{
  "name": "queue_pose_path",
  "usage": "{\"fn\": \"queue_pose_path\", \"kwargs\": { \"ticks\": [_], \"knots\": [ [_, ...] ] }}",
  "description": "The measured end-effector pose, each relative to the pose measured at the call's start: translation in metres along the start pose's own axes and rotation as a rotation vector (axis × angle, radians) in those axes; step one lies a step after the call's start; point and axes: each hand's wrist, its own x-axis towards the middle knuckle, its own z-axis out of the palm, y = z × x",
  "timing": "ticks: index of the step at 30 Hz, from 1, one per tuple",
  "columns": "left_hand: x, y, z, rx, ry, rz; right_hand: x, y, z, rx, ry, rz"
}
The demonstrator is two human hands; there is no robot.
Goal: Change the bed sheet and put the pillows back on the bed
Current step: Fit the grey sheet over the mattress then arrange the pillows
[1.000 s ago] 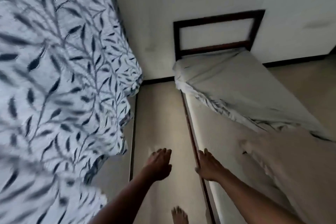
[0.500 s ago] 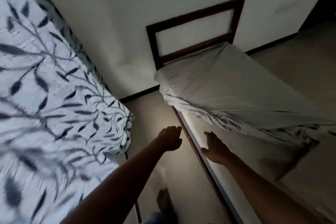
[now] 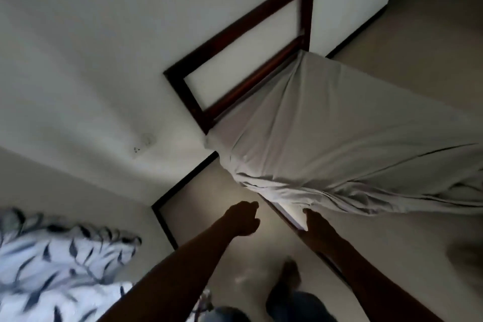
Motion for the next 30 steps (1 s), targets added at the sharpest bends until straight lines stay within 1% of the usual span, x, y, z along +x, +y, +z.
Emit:
{"fn": "queue_pose_path", "kwargs": {
  "ticks": [3, 5, 8, 10, 12, 14, 15, 18, 20, 21, 23, 25, 26, 27, 28, 30],
  "knots": [
    [0.031, -0.045, -0.005, 0.009, -0.092, -0.009, 0.041, -0.025, 0.008, 0.082, -0.057, 0.069],
    [0.046, -0.072, -0.004, 0.026, -0.178, -0.011, 0.053, -0.042, 0.017, 0.135, -0.069, 0.103],
    [0.065, -0.11, -0.01, -0.009, -0.262, -0.011, 0.064, -0.067, 0.03, 0.167, -0.03, 0.116],
    [0.093, -0.143, -0.019, -0.006, -0.319, 0.006, 0.083, -0.081, 0.038, 0.214, -0.016, 0.163],
    [0.137, -0.181, -0.018, -0.04, -0.34, 0.005, 0.111, -0.088, 0.047, 0.294, 0.044, 0.223],
    [0.185, -0.216, -0.019, -0.071, -0.34, -0.019, 0.151, -0.092, 0.063, 0.386, 0.096, 0.314],
    [0.208, -0.236, -0.021, -0.105, -0.339, -0.026, 0.17, -0.093, 0.073, 0.47, 0.119, 0.376],
    [0.283, -0.292, -0.029, -0.107, -0.329, -0.055, 0.228, -0.094, 0.111, 0.74, 0.183, 0.655],
    [0.335, -0.332, -0.034, -0.147, -0.307, -0.12, 0.267, -0.097, 0.141, 0.946, 0.201, 0.813],
    [0.362, -0.35, -0.036, -0.175, -0.277, -0.16, 0.281, -0.101, 0.149, 1.047, 0.234, 0.864],
    [0.421, -0.378, -0.042, -0.273, -0.193, -0.276, 0.32, -0.105, 0.17, 1.229, 0.383, 0.956],
    [0.466, -0.394, -0.046, -0.467, -0.082, -0.386, 0.352, -0.11, 0.177, 1.439, 0.582, 1.046],
    [0.479, -0.397, -0.048, -0.609, -0.04, -0.447, 0.364, -0.11, 0.182, 1.557, 0.685, 1.095],
    [0.49, -0.398, -0.047, -0.745, -0.034, -0.499, 0.376, -0.112, 0.186, 1.667, 0.783, 1.149],
    [0.496, -0.397, -0.045, -0.865, -0.032, -0.529, 0.382, -0.114, 0.188, 1.756, 0.845, 1.184],
    [0.507, -0.387, -0.046, -1.035, -0.032, -0.574, 0.39, -0.122, 0.188, 1.81, 0.897, 1.184]
  ]
}}
